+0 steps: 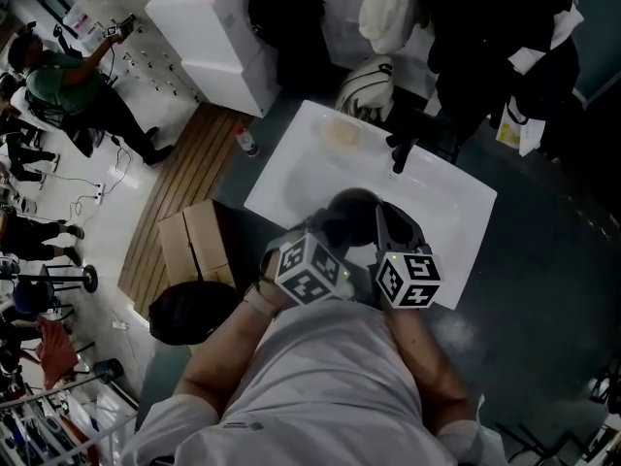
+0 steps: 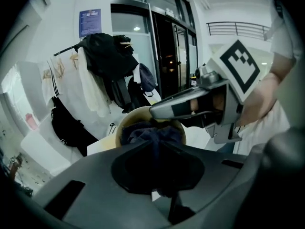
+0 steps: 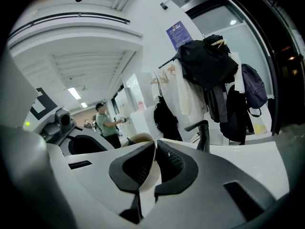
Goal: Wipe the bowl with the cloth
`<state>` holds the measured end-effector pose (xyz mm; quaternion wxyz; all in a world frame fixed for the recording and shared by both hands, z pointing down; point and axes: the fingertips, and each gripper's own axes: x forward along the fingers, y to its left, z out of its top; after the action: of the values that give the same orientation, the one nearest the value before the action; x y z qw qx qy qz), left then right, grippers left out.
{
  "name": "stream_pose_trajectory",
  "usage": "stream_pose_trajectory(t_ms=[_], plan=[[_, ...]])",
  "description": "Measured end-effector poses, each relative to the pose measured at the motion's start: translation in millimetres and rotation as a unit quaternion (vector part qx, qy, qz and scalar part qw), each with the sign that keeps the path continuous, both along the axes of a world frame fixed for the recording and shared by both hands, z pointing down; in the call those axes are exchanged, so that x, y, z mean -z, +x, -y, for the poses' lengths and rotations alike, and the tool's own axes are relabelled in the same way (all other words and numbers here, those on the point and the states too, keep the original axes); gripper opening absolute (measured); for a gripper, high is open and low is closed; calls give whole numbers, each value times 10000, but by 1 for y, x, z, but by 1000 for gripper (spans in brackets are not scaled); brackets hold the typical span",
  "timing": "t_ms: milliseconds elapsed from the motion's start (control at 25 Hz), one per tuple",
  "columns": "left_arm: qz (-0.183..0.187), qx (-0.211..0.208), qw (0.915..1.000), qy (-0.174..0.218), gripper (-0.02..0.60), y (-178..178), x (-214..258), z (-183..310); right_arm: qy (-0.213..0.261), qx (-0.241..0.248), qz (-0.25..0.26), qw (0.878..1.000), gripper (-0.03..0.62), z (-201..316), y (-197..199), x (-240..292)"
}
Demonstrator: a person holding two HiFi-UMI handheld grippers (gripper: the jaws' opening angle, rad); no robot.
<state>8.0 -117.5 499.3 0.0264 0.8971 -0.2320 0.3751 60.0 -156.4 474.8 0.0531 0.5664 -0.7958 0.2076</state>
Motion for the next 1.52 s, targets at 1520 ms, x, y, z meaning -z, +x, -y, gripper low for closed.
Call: stream_pose_trajectory(t_ms=[1520], plan=[[-3020,565,9329,-1877,46,-41,64,62,2251,2178,-1842,9316,31,-33,-71,46]])
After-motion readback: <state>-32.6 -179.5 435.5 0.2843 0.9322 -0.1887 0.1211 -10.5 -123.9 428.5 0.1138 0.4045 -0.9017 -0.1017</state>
